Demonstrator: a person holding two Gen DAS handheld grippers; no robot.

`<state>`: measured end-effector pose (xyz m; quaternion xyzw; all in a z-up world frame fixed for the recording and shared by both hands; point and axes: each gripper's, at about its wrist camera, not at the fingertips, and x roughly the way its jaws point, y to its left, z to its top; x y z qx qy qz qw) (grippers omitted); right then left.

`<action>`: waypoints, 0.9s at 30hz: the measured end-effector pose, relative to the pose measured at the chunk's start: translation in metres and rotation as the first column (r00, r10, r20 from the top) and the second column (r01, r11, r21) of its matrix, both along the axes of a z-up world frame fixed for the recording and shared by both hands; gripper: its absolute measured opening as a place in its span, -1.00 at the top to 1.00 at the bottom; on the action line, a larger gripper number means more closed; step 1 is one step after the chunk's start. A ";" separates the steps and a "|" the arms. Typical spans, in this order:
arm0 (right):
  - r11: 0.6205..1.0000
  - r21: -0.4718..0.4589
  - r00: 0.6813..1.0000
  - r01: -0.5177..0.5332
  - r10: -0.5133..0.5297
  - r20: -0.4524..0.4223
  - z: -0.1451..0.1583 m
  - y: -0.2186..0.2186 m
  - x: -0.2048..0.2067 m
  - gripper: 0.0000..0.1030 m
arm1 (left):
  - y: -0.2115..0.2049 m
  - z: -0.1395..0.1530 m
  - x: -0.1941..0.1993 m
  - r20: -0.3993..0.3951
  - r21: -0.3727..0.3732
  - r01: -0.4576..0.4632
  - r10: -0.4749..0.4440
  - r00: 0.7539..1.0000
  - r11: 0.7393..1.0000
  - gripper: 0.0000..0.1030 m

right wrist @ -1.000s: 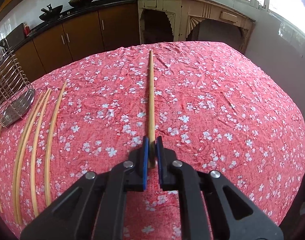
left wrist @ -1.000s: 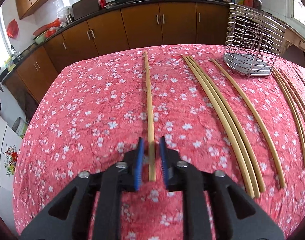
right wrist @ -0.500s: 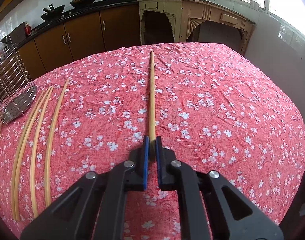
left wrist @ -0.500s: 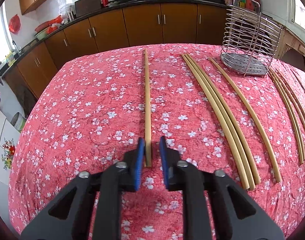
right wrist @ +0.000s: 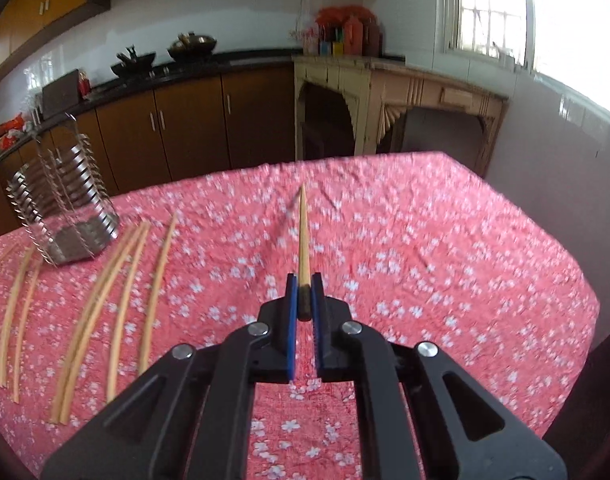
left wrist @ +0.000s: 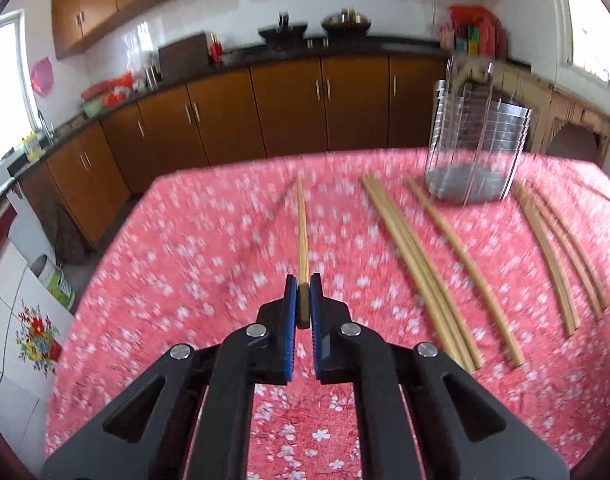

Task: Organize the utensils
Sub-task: 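Lift both held chopsticks up and carry them over the wire holder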

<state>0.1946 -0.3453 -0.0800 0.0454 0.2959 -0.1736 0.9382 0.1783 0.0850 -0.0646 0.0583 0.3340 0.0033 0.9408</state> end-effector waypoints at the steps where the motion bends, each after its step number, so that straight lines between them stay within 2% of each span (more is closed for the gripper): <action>1: 1.000 -0.007 1.000 -0.005 0.005 0.021 0.006 0.001 -0.003 0.85 | 0.001 0.008 -0.004 0.029 -0.007 0.000 0.000 1.000 1.000 0.87; 5: 0.999 -0.030 0.992 -0.023 0.026 0.121 0.037 0.007 -0.013 0.85 | 0.002 0.037 -0.015 0.138 -0.019 0.004 -0.001 0.990 1.000 0.87; 9: 0.998 -0.050 0.980 -0.032 0.041 0.197 0.061 0.009 -0.017 0.85 | 0.004 0.063 -0.019 0.237 -0.034 -0.004 0.012 0.971 0.999 0.87; 20: 0.997 -0.063 0.955 -0.054 0.070 0.287 0.095 0.014 -0.015 0.85 | 0.006 0.090 -0.004 0.323 -0.070 -0.046 0.067 0.944 0.996 0.87; 27: 0.995 -0.025 0.941 -0.095 0.098 0.325 0.111 0.015 -0.016 0.85 | 0.005 0.101 -0.006 0.364 -0.085 -0.050 0.077 0.928 0.995 0.87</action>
